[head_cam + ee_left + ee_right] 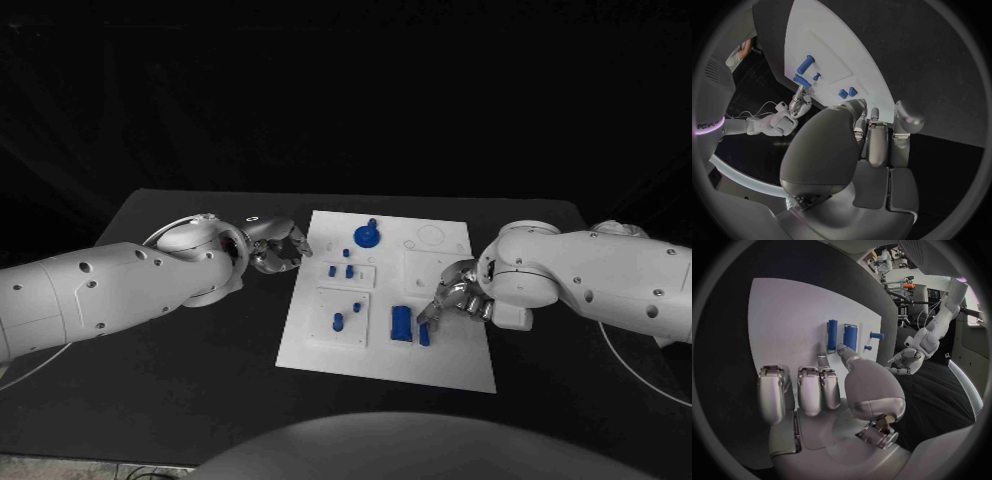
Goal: Assemble the parts on the task board
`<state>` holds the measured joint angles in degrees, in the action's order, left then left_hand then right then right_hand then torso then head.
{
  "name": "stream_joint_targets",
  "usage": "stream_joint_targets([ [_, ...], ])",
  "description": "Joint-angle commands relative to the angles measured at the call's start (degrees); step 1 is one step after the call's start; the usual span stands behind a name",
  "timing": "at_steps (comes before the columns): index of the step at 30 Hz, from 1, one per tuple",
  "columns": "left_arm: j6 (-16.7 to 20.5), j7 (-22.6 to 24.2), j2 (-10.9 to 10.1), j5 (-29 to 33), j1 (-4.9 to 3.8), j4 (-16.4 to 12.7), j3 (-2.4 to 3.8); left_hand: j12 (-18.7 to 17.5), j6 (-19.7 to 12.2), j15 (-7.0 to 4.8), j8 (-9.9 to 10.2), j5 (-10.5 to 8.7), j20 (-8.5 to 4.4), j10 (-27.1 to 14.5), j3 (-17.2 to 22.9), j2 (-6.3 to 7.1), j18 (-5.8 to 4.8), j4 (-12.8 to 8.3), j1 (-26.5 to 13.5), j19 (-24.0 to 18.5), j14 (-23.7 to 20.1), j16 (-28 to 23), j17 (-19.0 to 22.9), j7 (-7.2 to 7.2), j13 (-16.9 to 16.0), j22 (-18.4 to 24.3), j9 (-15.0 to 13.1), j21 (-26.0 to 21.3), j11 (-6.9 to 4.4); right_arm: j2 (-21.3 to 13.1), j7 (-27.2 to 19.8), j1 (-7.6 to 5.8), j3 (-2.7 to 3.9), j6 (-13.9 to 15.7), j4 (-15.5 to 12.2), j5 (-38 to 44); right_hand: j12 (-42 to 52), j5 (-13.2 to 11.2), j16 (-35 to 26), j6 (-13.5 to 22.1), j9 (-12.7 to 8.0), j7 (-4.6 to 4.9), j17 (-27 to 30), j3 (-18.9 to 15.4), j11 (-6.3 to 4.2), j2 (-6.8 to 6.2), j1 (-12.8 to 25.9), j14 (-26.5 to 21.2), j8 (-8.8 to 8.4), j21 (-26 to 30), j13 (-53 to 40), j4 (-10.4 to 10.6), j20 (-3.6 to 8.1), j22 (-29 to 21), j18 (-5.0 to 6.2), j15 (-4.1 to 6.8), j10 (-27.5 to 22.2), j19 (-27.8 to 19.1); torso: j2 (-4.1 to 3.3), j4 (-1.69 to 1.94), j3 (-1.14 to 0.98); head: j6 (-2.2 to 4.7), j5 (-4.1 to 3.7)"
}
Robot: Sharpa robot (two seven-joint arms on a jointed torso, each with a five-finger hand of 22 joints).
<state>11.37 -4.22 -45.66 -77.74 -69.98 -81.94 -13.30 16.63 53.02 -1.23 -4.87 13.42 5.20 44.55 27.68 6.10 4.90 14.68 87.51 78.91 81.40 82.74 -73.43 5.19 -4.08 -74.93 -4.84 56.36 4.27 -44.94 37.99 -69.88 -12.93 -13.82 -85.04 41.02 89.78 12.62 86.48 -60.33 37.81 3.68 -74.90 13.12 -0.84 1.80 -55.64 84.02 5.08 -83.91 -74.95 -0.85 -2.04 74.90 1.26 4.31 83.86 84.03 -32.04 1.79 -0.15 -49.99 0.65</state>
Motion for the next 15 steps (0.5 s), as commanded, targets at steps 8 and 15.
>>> stream_joint_targets([
  [8, -1.61, -0.47, -0.09, 0.17, -0.01, -0.17, 0.03, 0.08, -0.15, 0.33, -0.20, 0.34, -0.08, 0.44, 0.37, -0.08, 1.05, -0.05, -0.44, -0.34, -0.17, -0.28, 0.12, 0.44, 0.05, -7.12, -0.07, -0.13, 0.05, -0.56, -0.12, 0.01, 0.03, 0.48, -0.10, 2.52, 0.22, -2.24, -0.44, -0.28, 0.17, 0.18, -10.82, -1.19, 0.48, -0.20, 1.72, 4.91, 0.10, 0.27, -15.05, 0.72, -0.12, 12.81, 0.37, -0.26, 6.14, 3.20, 0.03, 0.08, -0.07, -0.01, 0.01],
  [15, -1.65, -0.49, -0.17, 0.17, 0.00, -0.21, 0.03, 0.09, -0.16, 0.33, -0.20, 0.34, -0.07, 0.46, 0.38, -0.09, 1.06, -0.05, -0.45, -0.36, -0.19, -0.31, 0.17, 0.44, 0.05, -7.11, -0.07, -0.20, 0.06, -1.13, -0.86, 0.01, 0.04, 2.02, -0.53, 1.35, 0.22, -9.62, -0.51, 0.87, 0.64, 0.45, -10.71, -5.45, 0.74, -1.98, 6.56, 4.90, 0.01, 0.40, -15.05, 3.81, -0.31, 12.82, 0.38, -0.43, 6.14, 3.23, -0.01, 0.11, -0.07, -0.01, 0.09],
])
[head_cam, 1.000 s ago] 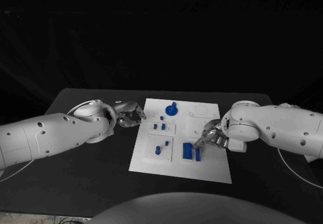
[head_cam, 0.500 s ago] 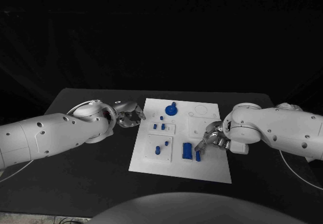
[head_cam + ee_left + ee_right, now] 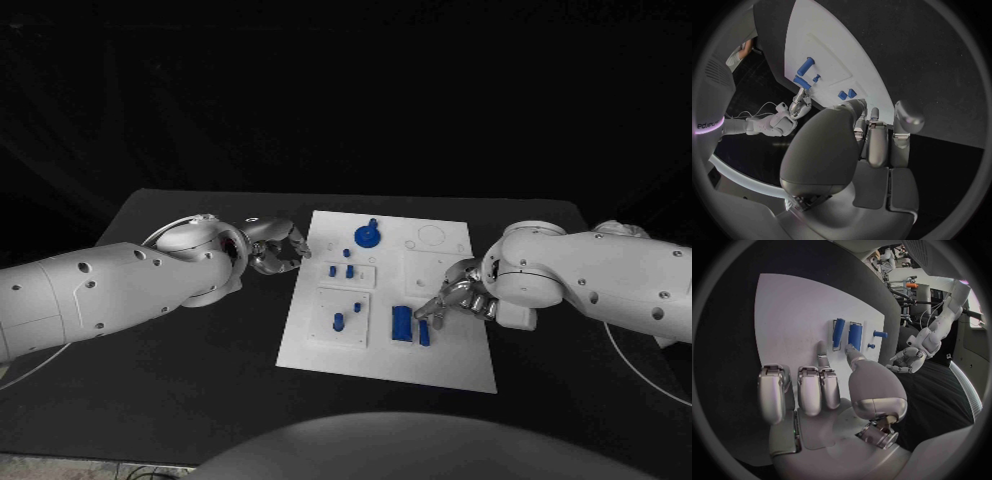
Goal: Assemble the parts on the task board
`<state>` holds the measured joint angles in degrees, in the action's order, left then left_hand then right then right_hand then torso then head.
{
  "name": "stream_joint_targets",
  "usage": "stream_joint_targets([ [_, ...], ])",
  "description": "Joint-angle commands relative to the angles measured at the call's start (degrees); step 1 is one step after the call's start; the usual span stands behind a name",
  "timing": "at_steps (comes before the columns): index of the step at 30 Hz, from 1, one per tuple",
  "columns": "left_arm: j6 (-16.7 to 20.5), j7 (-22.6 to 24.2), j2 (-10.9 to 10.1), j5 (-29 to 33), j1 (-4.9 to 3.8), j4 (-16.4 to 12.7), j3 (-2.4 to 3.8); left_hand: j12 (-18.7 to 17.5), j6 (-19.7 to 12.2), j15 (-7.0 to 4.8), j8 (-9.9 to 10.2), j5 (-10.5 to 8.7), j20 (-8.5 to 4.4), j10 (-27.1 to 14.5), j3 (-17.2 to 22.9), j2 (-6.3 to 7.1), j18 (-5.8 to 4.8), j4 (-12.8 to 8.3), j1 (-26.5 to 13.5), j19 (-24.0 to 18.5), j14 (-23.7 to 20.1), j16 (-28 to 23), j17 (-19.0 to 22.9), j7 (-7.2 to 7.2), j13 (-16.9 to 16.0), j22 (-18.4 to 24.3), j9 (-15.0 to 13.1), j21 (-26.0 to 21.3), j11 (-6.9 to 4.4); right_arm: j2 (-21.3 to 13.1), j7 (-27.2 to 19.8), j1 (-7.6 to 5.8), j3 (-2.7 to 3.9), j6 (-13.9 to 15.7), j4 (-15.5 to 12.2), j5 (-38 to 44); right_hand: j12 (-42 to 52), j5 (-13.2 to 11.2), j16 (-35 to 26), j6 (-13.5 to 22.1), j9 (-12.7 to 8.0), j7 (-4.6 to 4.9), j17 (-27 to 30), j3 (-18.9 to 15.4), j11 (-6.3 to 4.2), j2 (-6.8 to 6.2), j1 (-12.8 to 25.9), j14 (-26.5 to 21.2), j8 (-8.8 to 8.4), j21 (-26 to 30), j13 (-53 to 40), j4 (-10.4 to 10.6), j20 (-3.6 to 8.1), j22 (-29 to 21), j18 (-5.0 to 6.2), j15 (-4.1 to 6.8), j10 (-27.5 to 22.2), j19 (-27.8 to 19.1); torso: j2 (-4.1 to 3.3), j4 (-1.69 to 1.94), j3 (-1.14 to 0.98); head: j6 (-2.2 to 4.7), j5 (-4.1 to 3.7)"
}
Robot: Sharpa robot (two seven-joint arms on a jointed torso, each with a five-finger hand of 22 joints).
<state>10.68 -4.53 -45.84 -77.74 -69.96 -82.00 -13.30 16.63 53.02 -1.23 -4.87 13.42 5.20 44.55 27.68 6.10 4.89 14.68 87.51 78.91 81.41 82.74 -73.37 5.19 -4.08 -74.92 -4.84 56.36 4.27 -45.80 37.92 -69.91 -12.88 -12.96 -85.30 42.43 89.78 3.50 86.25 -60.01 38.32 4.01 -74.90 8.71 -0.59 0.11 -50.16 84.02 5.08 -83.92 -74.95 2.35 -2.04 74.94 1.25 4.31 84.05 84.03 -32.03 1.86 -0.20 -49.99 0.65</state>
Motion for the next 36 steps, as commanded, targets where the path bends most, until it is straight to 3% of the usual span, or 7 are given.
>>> stream_joint_targets([
  [1, -0.94, -0.16, 0.00, 0.17, -0.01, -0.17, 0.03, 0.09, -0.16, 0.34, -0.20, 0.34, -0.07, 0.48, 0.39, -0.10, 1.09, -0.06, -0.45, -0.42, -0.26, -0.36, 0.23, 0.43, 0.04, -7.07, -0.07, -0.38, 0.07, -0.47, -0.99, 0.04, -0.01, 1.59, -0.43, -0.63, 0.22, -0.51, -0.29, 0.84, 0.20, 0.18, -10.71, -1.54, 0.53, -0.49, 1.52, 4.90, -0.01, 0.42, -15.05, 0.95, -0.33, 12.78, 0.39, -0.47, 5.95, 3.23, -0.02, 0.03, -0.02, -0.01, 0.13],
  [11, -0.78, -0.02, -0.38, 0.17, 0.01, -0.28, 0.03, 0.09, -0.16, 0.35, -0.20, 0.35, -0.06, 0.49, 0.40, -0.11, 1.18, -0.06, -0.45, -0.59, -0.34, -0.43, 0.38, 0.43, 0.04, -6.96, -0.07, -0.86, 0.08, -5.99, -8.48, -1.18, 0.07, 6.99, -5.34, -4.82, 0.22, -0.33, 1.10, 2.43, 1.00, 0.44, -12.17, -5.56, 0.78, -1.04, 3.34, 5.28, 0.53, -0.73, -15.05, 3.73, -0.53, 13.24, 0.09, -0.68, 5.95, 3.76, 0.07, 0.00, 0.03, -0.01, 0.71],
  [17, -0.31, 0.33, -0.82, 0.17, 0.02, -0.47, 0.03, 0.10, -0.09, 0.38, -0.25, 0.37, -0.03, 0.59, 0.52, -0.20, 1.20, -0.12, -0.40, -0.65, -0.39, -0.46, 0.43, 0.45, 0.04, -6.93, -0.09, -1.01, 0.07, -11.43, -17.87, -1.51, 0.04, 10.09, -10.86, -2.54, 0.22, 18.08, 3.75, 7.42, 3.82, 0.91, -15.10, -2.77, 0.70, 1.60, -9.57, 5.98, 2.71, -2.86, -15.05, -2.32, -0.45, 13.97, -0.42, -0.69, 5.95, 4.58, -0.04, -0.12, 0.03, -0.01, 0.77],
  [22, -0.13, 0.51, -1.22, 0.17, 0.04, -0.63, 0.03, 0.10, -0.09, 0.38, -0.25, 0.37, -0.03, 0.59, 0.52, -0.20, 1.20, -0.12, -0.40, -0.65, -0.39, -0.46, 0.43, 0.45, 0.04, -6.93, -0.09, -1.01, 0.07, -16.07, -24.59, -0.43, -0.02, 14.37, -15.58, 3.29, 0.22, 25.52, 3.75, 11.74, 6.04, 1.44, -15.10, -0.54, 0.95, 3.03, -16.55, 5.98, 4.92, -1.82, -15.05, -6.20, -0.69, 13.62, -0.15, -0.97, 5.95, 3.93, -0.05, -0.28, 0.05, -0.01, 0.85],
  [29, 0.08, 0.68, -2.31, 0.17, 0.18, -0.98, 0.03, 0.09, 0.09, 0.38, -0.36, 0.38, -0.01, 0.69, 0.66, -0.28, 1.18, -0.21, -0.33, -0.61, -0.35, -0.41, 0.33, 0.56, 0.05, -6.96, -0.14, -0.88, 0.00, -18.69, -33.58, 4.03, -0.18, 27.11, -18.78, 18.58, 0.22, 21.82, 3.75, 12.78, 16.26, -0.46, -15.10, -0.77, -0.15, 3.65, -19.69, 5.98, 19.26, -1.91, -15.05, -6.21, -0.60, 13.60, -0.13, -0.46, 5.95, 3.64, -0.26, -1.61, 0.40, -0.01, 1.09],
  [33, 0.52, 1.10, -2.91, 0.17, 0.39, -1.17, 0.03, 0.10, 0.19, 0.38, -0.42, 0.39, 0.00, 0.76, 0.72, -0.32, 1.17, -0.24, -0.31, -0.59, -0.34, -0.40, 0.30, 0.61, 0.05, -6.98, -0.16, -0.82, -0.01, -17.59, -35.81, 7.53, -0.22, 33.88, -18.31, 27.02, 0.22, 19.79, 3.75, 14.96, 27.65, -2.06, -15.10, -2.10, -1.07, 2.39, -17.81, 5.98, 32.71, -2.39, -15.05, -2.43, 0.31, 13.72, -0.21, 0.50, 5.95, 3.91, -0.13, -2.11, 0.45, -0.01, 1.04],
  [36, 0.96, 1.57, -3.21, 0.17, 0.60, -1.30, 0.03, 0.11, 0.28, 0.37, -0.47, 0.39, 0.00, 0.84, 0.79, -0.35, 1.17, -0.29, -0.28, -0.59, -0.31, -0.37, 0.25, 0.66, 0.04, -6.98, -0.19, -0.82, -0.02, -16.64, -36.41, 9.71, -0.23, 37.29, -17.75, 30.54, 0.22, 19.10, 3.75, 15.49, 30.75, -2.55, -15.10, -2.35, -1.64, 1.90, -17.01, 5.98, 36.78, -2.75, -15.05, -0.29, 0.69, 13.84, -0.32, 0.90, 5.95, 4.13, -0.01, -2.17, 0.34, -0.01, 1.30],
])
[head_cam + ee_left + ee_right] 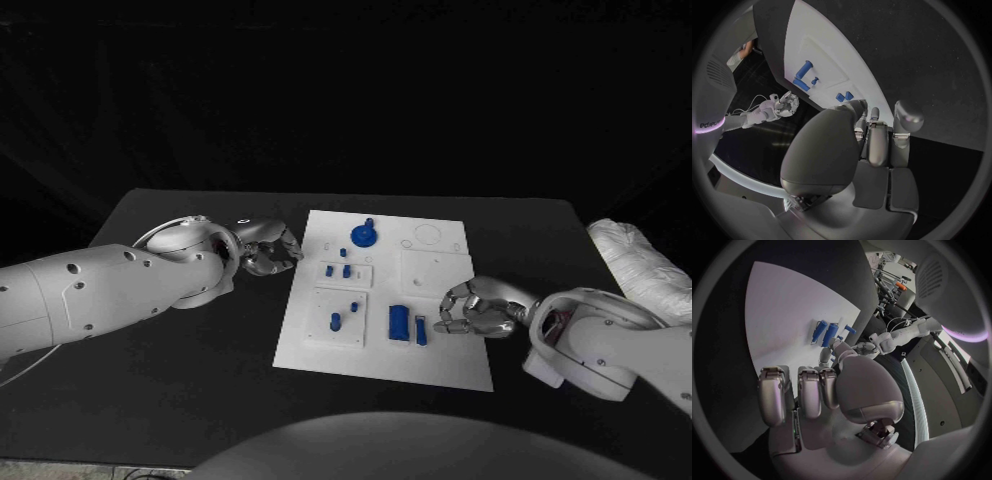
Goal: Assemble the parts on the task board
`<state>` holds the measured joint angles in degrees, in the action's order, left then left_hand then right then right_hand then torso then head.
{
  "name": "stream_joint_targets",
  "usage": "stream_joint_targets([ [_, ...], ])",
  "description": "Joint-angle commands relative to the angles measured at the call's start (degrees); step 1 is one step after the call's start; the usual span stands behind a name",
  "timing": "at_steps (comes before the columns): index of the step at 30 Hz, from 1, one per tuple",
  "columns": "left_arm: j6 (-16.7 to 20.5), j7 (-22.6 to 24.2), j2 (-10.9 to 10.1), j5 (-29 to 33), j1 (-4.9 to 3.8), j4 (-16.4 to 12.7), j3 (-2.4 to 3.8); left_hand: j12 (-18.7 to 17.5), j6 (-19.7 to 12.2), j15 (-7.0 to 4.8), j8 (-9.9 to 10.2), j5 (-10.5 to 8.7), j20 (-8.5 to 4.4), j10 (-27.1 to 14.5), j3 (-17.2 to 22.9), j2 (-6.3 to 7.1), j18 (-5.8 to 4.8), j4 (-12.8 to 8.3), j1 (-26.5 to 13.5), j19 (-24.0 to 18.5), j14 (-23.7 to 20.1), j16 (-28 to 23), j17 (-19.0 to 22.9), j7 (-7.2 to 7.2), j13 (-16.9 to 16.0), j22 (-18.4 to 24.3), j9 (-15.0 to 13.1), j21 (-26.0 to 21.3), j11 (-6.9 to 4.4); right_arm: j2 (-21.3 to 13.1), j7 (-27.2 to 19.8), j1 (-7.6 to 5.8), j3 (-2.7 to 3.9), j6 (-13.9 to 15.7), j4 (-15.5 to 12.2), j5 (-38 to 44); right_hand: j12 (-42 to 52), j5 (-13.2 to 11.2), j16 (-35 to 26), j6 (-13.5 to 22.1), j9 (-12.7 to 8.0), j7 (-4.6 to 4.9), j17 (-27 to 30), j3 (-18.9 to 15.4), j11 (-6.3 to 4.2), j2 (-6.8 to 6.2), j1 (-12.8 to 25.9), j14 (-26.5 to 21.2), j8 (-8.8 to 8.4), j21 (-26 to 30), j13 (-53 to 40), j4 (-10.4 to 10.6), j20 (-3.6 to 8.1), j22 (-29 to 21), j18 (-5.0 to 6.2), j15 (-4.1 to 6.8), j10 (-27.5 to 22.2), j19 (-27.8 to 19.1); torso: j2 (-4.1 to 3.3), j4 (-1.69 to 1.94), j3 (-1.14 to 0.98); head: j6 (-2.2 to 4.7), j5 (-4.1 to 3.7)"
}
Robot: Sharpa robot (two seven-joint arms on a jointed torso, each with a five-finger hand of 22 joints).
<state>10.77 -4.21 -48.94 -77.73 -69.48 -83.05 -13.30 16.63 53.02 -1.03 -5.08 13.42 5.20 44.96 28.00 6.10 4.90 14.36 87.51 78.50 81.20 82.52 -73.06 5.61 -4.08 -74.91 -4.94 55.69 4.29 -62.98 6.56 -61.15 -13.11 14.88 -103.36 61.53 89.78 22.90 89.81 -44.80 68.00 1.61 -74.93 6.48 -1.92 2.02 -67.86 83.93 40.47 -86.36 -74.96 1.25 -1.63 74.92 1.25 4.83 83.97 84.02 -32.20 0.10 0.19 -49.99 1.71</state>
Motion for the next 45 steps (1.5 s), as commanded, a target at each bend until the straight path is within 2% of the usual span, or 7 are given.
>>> stream_joint_targets([
  [1, 1.00, 1.39, -0.22, 0.17, 0.19, -0.29, 0.03, 0.12, 0.35, 0.16, -0.30, 0.39, 0.00, 0.48, 0.50, -0.36, 1.16, 0.01, -0.27, -0.14, -0.08, -0.12, -0.12, 0.29, 0.04, -7.01, -0.09, -0.06, -0.05, 0.89, -5.13, 1.54, -0.01, 10.43, 0.54, 12.20, 0.22, -0.39, 0.19, 0.33, 1.48, -0.25, -15.07, -0.12, -0.37, -0.13, 0.72, 6.07, 1.99, -0.41, -15.04, 1.12, 0.36, 13.90, -0.35, 0.46, 6.03, 4.21, 0.16, -0.41, -0.10, -0.01, 0.35],
  [5, 1.20, 1.65, -0.60, 0.17, 0.40, -0.45, 0.03, 0.13, 0.47, 0.15, -0.37, 0.39, 0.00, 0.58, 0.56, -0.38, 1.15, -0.03, -0.25, -0.12, -0.05, -0.09, -0.17, 0.38, 0.04, -7.03, -0.13, -0.01, -0.05, 2.12, -5.03, 3.01, -0.01, 12.73, 1.42, 13.78, 0.22, -0.69, 0.19, -0.46, 3.10, -0.44, -15.07, -0.03, -0.50, -0.53, 0.54, 6.07, 4.64, -0.52, -15.04, 1.82, 0.56, 13.94, -0.38, 0.67, 6.03, 4.29, 0.14, -0.34, -0.13, -0.01, 0.50],
  [11, 1.10, 1.62, -0.95, 0.17, 0.52, -0.62, 0.03, 0.13, 0.47, 0.15, -0.37, 0.39, 0.00, 0.58, 0.56, -0.38, 1.15, -0.03, -0.25, -0.12, -0.05, -0.09, -0.17, 0.38, 0.04, -7.03, -0.13, -0.01, -0.05, 3.54, -3.86, 4.14, 0.00, 14.01, 2.57, 15.31, 0.22, -4.18, 0.19, -8.80, 10.38, -0.68, -15.07, -0.39, -0.75, -1.73, -0.48, 6.07, 17.88, -0.41, -15.04, 2.63, 0.82, 13.89, -0.36, 0.94, 6.03, 4.27, 0.12, -0.26, -0.06, -0.01, 0.56],
  [15, 0.92, 1.56, -0.97, 0.17, 0.55, -0.66, 0.03, 0.14, 0.53, 0.15, -0.41, 0.39, 0.01, 0.64, 0.59, -0.38, 1.16, -0.05, -0.25, -0.12, -0.09, -0.12, -0.08, 0.44, 0.04, -7.03, -0.14, -0.03, -0.05, 4.00, -2.99, 4.34, 0.00, 12.55, 2.86, 15.61, 0.22, -6.50, 0.19, -11.51, 12.53, -0.70, -15.07, -1.03, -0.78, -2.37, -0.86, 6.07, 22.31, -0.26, -15.04, 2.83, 0.89, 13.84, -0.32, 0.95, 6.03, 4.21, 0.12, -0.32, 0.01, -0.01, 0.63],
  [21, 0.75, 1.49, -0.90, 0.17, 0.56, -0.67, 0.03, 0.14, 0.53, 0.15, -0.41, 0.39, 0.01, 0.64, 0.59, -0.38, 1.16, -0.05, -0.25, -0.12, -0.09, -0.12, -0.08, 0.44, 0.04, -7.03, -0.14, -0.03, -0.05, 4.39, -1.73, 4.49, 0.01, 8.94, 3.01, 15.79, 0.22, -17.59, 0.19, -10.26, 12.46, -0.63, -15.07, -3.58, -0.74, -3.30, 0.20, 6.07, 24.14, 0.08, -15.04, 4.39, 0.87, 13.73, -0.24, 0.89, 6.03, 4.05, 0.14, -0.39, -0.03, -0.01, 0.67],
  [24, 0.67, 1.45, -0.89, 0.17, 0.56, -0.66, 0.03, 0.14, 0.56, 0.15, -0.43, 0.38, 0.01, 0.66, 0.60, -0.38, 1.17, -0.06, -0.26, -0.14, -0.10, -0.13, -0.07, 0.47, 0.04, -7.01, -0.15, -0.09, -0.04, 4.46, -1.21, 4.52, 0.01, 7.69, 3.09, 15.98, 0.22, -19.52, 0.19, -9.57, 12.33, -0.62, -15.07, -4.31, -0.70, -3.58, 0.26, 6.07, 24.26, 0.21, -15.04, 4.84, 0.84, 13.69, -0.21, 0.88, 6.03, 3.99, 0.17, -0.43, -0.02, -0.01, 0.60],
  [45, -0.13, 0.93, -0.89, 0.18, 0.57, -0.72, 0.03, 0.12, 0.69, 0.17, -0.51, 0.36, 0.02, 0.73, 0.64, -0.37, 1.22, -0.06, -0.32, -0.24, -0.25, -0.25, 0.21, 0.63, 0.05, -6.95, -0.19, -0.40, 0.01, 6.06, 0.52, 4.63, 0.01, 4.13, 4.77, 15.03, 0.22, -14.11, 0.19, -10.65, 12.66, -0.69, -15.07, -4.80, -0.79, -3.27, -2.14, 6.07, 26.44, 0.43, -15.04, 4.41, 0.88, 13.63, -0.16, 0.92, 6.03, 3.90, 0.23, -0.31, -0.02, -0.01, 0.65],
])
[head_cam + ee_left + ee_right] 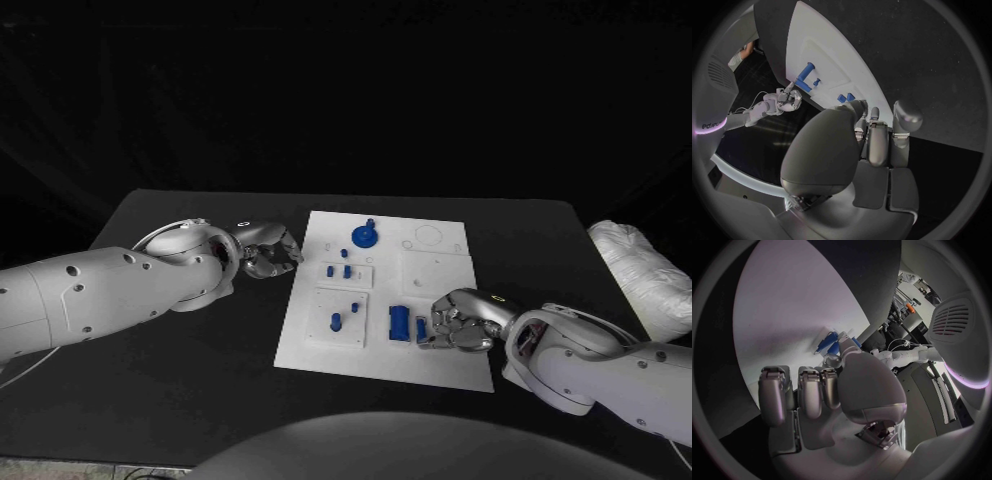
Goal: Assemble the parts on the task board
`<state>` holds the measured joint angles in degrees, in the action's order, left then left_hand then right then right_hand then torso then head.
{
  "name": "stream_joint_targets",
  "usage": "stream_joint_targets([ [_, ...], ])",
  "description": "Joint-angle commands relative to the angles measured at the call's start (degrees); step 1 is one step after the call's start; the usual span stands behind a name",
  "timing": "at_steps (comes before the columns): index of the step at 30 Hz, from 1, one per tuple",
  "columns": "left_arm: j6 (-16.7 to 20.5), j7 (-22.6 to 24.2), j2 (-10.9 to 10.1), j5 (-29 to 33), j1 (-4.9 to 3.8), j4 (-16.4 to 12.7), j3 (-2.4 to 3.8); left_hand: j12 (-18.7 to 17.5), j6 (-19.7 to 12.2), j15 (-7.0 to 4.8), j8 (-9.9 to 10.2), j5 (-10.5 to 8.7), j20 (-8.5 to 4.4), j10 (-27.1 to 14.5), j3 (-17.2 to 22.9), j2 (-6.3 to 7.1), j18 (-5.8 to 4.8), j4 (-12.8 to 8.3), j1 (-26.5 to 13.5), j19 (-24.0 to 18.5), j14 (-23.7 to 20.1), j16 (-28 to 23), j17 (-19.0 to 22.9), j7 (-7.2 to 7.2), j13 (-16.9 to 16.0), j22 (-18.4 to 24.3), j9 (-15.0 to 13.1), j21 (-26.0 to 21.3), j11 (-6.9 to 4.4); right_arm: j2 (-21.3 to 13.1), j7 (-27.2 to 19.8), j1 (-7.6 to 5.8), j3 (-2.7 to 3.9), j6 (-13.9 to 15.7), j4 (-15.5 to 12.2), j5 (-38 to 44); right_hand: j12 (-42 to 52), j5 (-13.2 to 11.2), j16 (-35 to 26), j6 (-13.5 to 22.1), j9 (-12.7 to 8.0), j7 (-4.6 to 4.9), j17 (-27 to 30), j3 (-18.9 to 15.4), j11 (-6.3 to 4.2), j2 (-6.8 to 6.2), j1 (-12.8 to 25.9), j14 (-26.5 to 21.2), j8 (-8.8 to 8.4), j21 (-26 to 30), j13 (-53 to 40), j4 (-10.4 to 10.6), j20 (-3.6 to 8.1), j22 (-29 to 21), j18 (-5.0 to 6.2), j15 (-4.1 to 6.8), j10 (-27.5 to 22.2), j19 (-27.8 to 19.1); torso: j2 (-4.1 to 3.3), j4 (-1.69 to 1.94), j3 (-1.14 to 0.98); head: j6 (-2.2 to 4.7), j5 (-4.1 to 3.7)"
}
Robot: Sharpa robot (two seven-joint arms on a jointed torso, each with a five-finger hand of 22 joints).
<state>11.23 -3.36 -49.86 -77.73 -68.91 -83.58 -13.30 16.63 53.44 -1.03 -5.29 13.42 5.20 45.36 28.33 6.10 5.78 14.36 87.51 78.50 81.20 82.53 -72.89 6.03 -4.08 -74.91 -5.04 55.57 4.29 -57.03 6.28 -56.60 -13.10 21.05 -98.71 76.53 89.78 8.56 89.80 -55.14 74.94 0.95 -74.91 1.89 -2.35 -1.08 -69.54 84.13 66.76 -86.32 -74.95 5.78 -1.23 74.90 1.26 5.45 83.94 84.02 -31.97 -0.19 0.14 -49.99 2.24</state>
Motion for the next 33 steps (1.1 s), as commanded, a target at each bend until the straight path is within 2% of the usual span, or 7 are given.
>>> stream_joint_targets([
  [1, -0.62, 0.06, 0.02, 0.19, 0.00, -0.20, 0.03, 0.12, 0.27, 0.17, -0.31, 0.36, 0.02, 0.33, 0.32, -0.36, 0.34, -0.06, -0.32, -0.25, -0.25, -0.25, 0.05, 0.21, 0.05, -6.95, -0.09, -0.28, 0.01, 0.14, 0.90, 0.08, 0.00, -2.06, 0.17, 0.01, 0.22, 0.45, 0.20, -0.24, 5.71, -0.04, -15.09, -0.18, -0.36, -0.14, -0.68, 5.87, 0.17, 0.43, -15.05, -0.23, 0.48, 13.63, -0.15, 0.31, 6.06, 3.88, 0.01, -0.04, 0.04, -0.01, 0.14],
  [8, -0.63, 0.05, 0.05, 0.60, 0.00, -0.22, 0.03, 0.12, 0.27, 0.17, -0.31, 0.36, 0.02, 0.33, 0.32, -0.36, 0.34, -0.06, -0.32, -0.25, -0.25, -0.25, 0.05, 0.21, 0.05, -6.95, -0.09, -0.28, 0.01, 0.23, 0.96, 0.09, 0.00, -0.81, 0.43, -0.82, 0.22, 2.48, 0.20, -0.57, 5.77, -0.05, -15.09, -0.04, -0.37, 0.59, -1.28, 5.87, 0.65, 0.60, -15.05, -0.26, 0.50, 13.58, -0.11, 0.34, 6.06, 3.80, 0.00, -0.09, 0.02, -0.01, 0.13],
  [22, -0.78, 0.05, 0.15, 0.76, 0.00, -0.17, 0.03, 0.10, 0.32, 0.18, -0.35, 0.35, 0.03, 0.36, 0.33, -0.36, 0.35, -0.06, -0.34, -0.29, -0.33, -0.31, 0.18, 0.26, 0.06, -6.93, -0.11, -0.38, 0.04, 0.43, 1.22, 0.10, 0.00, 0.93, 0.83, -3.23, 0.22, 2.91, 0.20, -0.43, 5.66, -0.06, -15.09, -0.15, -0.37, 1.93, -0.42, 5.87, 0.65, 1.10, -15.05, 0.84, 0.51, 13.40, 0.02, 0.33, 6.06, 3.57, 0.04, -0.09, 0.01, -0.01, 0.06],
  [29, -0.84, 0.04, 0.22, 0.77, 0.00, -0.15, 0.03, 0.10, 0.32, 0.18, -0.35, 0.35, 0.03, 0.36, 0.33, -0.36, 0.35, -0.06, -0.34, -0.29, -0.33, -0.31, 0.18, 0.26, 0.06, -6.93, -0.11, -0.38, 0.04, 0.75, 1.50, 0.10, 0.00, 0.66, 0.91, -4.39, 0.22, 2.20, 0.20, -0.27, 5.60, -0.07, -15.09, -0.58, -0.35, 2.10, 0.29, 5.87, 0.59, 1.17, -15.05, 1.47, 0.51, 13.38, 0.03, 0.34, 6.06, 3.55, 0.04, -0.07, -0.01, -0.01, -0.01],
  [33, -0.85, 0.05, 0.23, 0.77, 0.00, -0.16, 0.03, 0.10, 0.32, 0.18, -0.35, 0.35, 0.03, 0.36, 0.33, -0.36, 0.35, -0.06, -0.34, -0.29, -0.33, -0.31, 0.18, 0.26, 0.06, -6.93, -0.11, -0.38, 0.04, 0.89, 1.81, 0.10, 0.00, 0.60, 0.94, -4.76, 0.22, 0.51, 0.20, -0.27, 5.59, -0.11, -15.09, -1.00, -0.40, 2.21, 0.62, 5.87, 0.66, 1.20, -15.05, 1.84, 0.52, 13.38, 0.04, 0.36, 6.06, 3.54, 0.04, -0.05, -0.02, -0.01, -0.03],
])
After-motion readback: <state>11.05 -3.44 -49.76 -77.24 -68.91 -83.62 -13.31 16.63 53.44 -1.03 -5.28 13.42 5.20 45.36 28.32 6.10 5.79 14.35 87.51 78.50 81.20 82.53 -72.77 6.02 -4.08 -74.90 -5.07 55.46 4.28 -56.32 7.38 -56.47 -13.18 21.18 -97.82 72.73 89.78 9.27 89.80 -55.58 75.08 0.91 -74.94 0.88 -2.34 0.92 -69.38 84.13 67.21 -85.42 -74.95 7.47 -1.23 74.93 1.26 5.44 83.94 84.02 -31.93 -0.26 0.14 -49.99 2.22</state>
